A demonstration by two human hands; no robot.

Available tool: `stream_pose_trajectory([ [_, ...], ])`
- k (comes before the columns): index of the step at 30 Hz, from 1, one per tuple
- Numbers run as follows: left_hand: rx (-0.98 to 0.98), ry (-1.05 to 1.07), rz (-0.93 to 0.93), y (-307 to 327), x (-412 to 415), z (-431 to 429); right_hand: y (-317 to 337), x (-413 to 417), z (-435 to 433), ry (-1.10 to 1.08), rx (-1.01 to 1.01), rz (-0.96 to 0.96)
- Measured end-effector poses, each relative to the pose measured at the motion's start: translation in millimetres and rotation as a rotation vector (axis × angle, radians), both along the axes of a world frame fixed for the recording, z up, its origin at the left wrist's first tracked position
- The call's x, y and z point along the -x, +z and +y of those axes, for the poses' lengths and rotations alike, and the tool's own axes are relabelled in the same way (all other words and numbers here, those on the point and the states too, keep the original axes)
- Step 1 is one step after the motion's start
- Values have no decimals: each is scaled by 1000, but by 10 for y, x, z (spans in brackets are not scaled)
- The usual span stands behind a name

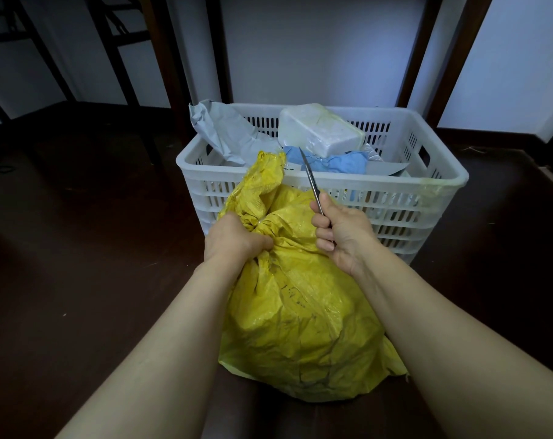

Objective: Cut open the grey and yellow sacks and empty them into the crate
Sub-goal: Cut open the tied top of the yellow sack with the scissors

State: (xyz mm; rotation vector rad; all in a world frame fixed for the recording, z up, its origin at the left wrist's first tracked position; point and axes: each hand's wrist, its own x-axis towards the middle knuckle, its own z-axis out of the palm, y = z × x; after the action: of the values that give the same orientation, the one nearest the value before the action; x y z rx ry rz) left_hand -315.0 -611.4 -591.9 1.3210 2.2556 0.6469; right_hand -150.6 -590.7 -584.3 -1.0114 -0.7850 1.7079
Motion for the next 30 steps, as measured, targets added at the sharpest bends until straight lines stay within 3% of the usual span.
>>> stream_pose_trajectory([
  [4,10,2,13,5,-2,1,22,10,-13,1,-29,-79],
  [13,3,-7,21,5,-10,-16,68,52,-43,32,5,44],
  [19,2,-33,-64,-11,6,-18,49,92,-53,52,-64,-209],
  [24,13,-108,-251,122,68,-23,113,182,-72,89,-76,-327],
  [28,31,-27,200,158,11,-59,154,231,-82,94,-58,-317],
  [30,-91,-23,337,146,-32,-60,156,246,-91,86,-68,-319],
])
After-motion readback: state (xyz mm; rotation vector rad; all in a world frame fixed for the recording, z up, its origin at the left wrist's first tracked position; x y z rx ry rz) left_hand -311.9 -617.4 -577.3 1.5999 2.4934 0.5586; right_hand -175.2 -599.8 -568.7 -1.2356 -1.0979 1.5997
